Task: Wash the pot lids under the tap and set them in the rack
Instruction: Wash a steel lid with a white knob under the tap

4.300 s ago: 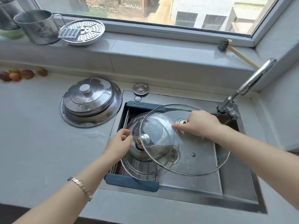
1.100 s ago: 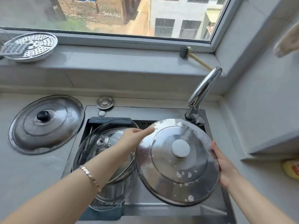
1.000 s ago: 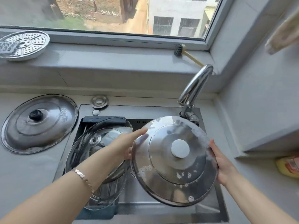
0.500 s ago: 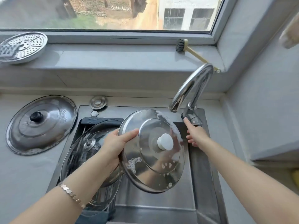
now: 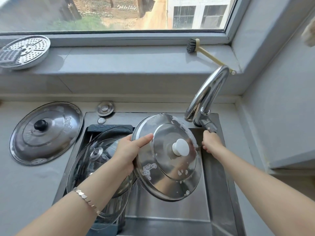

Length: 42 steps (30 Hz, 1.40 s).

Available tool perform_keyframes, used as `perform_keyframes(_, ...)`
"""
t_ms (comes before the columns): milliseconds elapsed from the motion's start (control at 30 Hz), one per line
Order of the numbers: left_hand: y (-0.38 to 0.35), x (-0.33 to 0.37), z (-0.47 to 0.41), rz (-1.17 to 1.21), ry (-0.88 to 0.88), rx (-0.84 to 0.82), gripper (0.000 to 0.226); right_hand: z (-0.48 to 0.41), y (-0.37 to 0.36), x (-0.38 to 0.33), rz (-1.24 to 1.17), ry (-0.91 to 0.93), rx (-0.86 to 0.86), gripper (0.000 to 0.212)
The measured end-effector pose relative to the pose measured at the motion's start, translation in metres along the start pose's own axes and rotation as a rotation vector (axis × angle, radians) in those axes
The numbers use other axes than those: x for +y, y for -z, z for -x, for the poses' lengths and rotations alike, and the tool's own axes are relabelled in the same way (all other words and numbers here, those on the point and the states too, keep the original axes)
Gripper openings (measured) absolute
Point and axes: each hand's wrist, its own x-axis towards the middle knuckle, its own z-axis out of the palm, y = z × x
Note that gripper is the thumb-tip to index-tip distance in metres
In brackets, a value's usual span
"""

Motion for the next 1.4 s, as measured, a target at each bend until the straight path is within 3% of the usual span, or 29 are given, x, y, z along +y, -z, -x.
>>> perform_keyframes(300, -0.01, 0.0, -0.003, 0.029, -0.012, 0.027, 0.013, 0.017, 0.01, 0.0, 0.0, 0.05, -0.036, 0.03)
perform_keyframes(400, -0.01, -0.002, -0.004, 0.066, -0.048, 0.088, 0.009, 0.044, 0.01, -0.009, 0.035, 0.017, 0.05, 0.048)
perform_keyframes(500, -0.014, -0.007, -0.003, 0.127, -0.119, 0.161, 0.007, 0.1, -0.004, -0.011, 0.028, 0.232, 0.114, 0.063)
perform_keyframes(633, -0.03, -0.013, 0.008, 0.193, -0.229, 0.237, 0.008, 0.177, -0.043, 0.002, 0.187, 0.55, -0.13, 0.085)
perform_keyframes(700, -0.034, -0.013, 0.014, 0.226, -0.265, 0.259, 0.007, 0.174, -0.047, 0.0, 0.174, 0.587, -0.115, 0.092)
perform_keyframes(833, -0.036, -0.011, 0.023, 0.316, -0.272, 0.279, 0.006, 0.151, -0.029, -0.021, 0.047, 0.373, 0.028, 0.073)
perform_keyframes(967, -0.039, -0.01, 0.026, 0.375, -0.265, 0.323, 0.007, 0.197, -0.047, -0.023, 0.285, 0.702, 0.018, 0.097)
perform_keyframes(1000, -0.04, -0.011, 0.027, 0.384, -0.256, 0.325, 0.007, 0.191, -0.047, -0.025, 0.277, 0.689, 0.037, 0.098)
perform_keyframes(1100, -0.038, -0.016, 0.03, 0.386, -0.259, 0.333, 0.007, 0.162, -0.03, -0.041, 0.119, 0.364, 0.081, 0.081)
perform_keyframes(1133, -0.037, -0.017, 0.03, 0.389, -0.255, 0.338, 0.006, 0.165, -0.03, -0.042, 0.142, 0.365, 0.096, 0.078)
perform_keyframes(1267, -0.033, -0.019, 0.03, 0.434, -0.197, 0.339, 0.006, 0.209, -0.052, -0.028, 0.366, 0.73, 0.009, 0.097)
perform_keyframes(1333, -0.03, -0.019, 0.031, 0.438, -0.193, 0.328, 0.007, 0.19, -0.049, -0.023, 0.306, 0.674, 0.04, 0.097)
perform_keyframes(1400, -0.027, -0.017, 0.033, 0.412, -0.212, 0.314, 0.006, 0.165, -0.034, -0.025, 0.132, 0.432, 0.065, 0.084)
